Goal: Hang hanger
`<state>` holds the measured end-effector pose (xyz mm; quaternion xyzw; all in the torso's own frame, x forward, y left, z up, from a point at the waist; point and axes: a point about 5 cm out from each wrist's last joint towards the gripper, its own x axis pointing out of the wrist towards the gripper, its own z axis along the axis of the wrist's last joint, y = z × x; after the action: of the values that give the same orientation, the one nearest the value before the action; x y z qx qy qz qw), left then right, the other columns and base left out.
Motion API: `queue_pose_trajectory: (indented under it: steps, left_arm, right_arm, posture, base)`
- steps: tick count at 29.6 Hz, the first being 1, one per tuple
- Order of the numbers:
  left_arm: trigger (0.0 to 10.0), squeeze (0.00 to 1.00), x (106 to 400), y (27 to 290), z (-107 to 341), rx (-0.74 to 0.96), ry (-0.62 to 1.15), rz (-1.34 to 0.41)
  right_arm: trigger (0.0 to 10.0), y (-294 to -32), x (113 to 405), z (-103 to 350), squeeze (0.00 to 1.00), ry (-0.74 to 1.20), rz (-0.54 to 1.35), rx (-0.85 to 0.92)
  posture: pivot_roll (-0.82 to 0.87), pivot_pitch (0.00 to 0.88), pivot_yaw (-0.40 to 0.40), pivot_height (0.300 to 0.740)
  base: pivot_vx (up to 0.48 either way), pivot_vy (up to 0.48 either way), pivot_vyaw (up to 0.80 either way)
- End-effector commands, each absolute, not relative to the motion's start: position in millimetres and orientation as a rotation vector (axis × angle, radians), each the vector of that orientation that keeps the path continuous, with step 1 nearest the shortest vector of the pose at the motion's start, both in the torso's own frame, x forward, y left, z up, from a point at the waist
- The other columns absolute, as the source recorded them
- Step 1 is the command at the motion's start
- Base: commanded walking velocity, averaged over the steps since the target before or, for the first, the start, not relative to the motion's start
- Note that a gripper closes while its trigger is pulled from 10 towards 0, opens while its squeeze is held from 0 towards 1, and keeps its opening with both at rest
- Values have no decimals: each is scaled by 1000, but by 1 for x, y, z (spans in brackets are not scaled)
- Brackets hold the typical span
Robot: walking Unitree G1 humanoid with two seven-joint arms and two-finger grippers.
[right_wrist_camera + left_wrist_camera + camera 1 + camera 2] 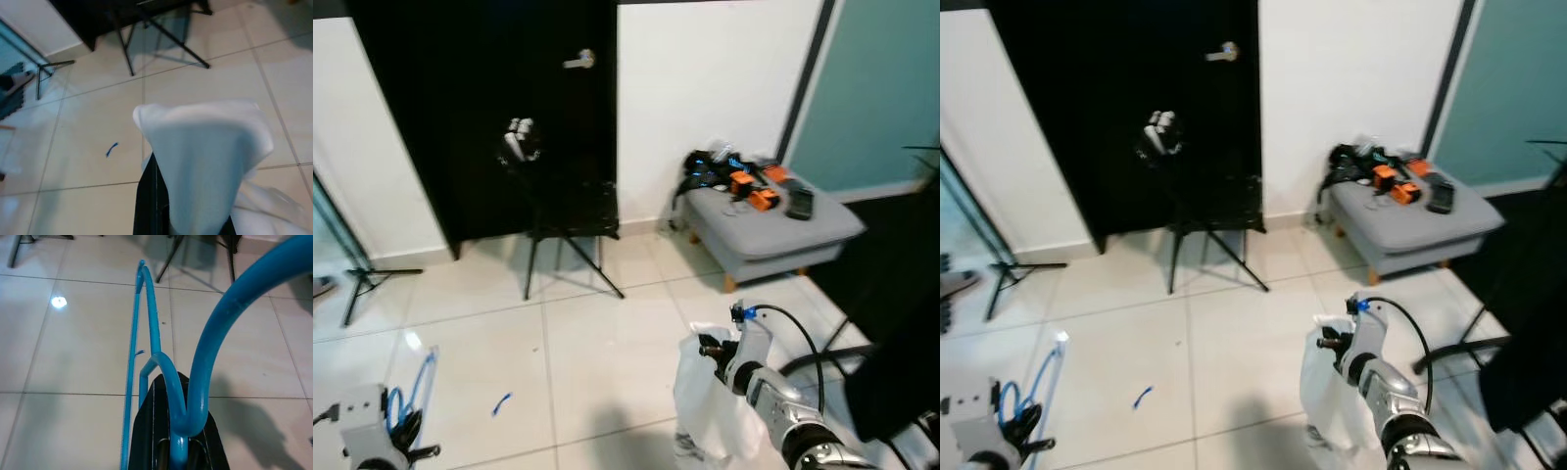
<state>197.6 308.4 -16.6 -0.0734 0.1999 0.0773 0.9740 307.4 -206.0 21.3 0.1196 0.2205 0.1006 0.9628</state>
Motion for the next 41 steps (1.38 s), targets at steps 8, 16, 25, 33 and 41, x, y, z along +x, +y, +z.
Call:
queue_pose_trajectory:
  steps: [8, 16, 25, 33, 41]
  left_arm:
    - [10000, 0, 246, 271, -2, -133, 326, 186]
    - [10000, 0, 266, 237, 7, 37, 281, 181]
    - [10000, 0, 255, 239, 9, 18, 248, 160]
    - [10000, 0, 246, 248, 15, -79, 209, 224]
    - [10000, 0, 243, 248, 19, -92, 196, 236]
  right_arm:
    - [10000, -220, 304, 24, 0, 426, 199, 237]
    - [10000, -216, 303, 23, 0, 417, 200, 236]
    - [10000, -215, 299, 18, 0, 437, 214, 246]
    - [10000, -212, 298, 17, 0, 427, 233, 272]
    - [10000, -209, 298, 16, 0, 437, 246, 276]
  posture:
    - [-79, 71, -45, 736]
    - [-97, 87, -32, 736]
    - [-86, 85, -37, 736]
    - [-71, 73, -36, 736]
    - [-66, 64, -38, 736]
  base:
    - [0, 0, 642]
    - [0, 0, 639]
    - [0, 0, 633]
    - [88, 0, 464]
    - [470, 0, 0]
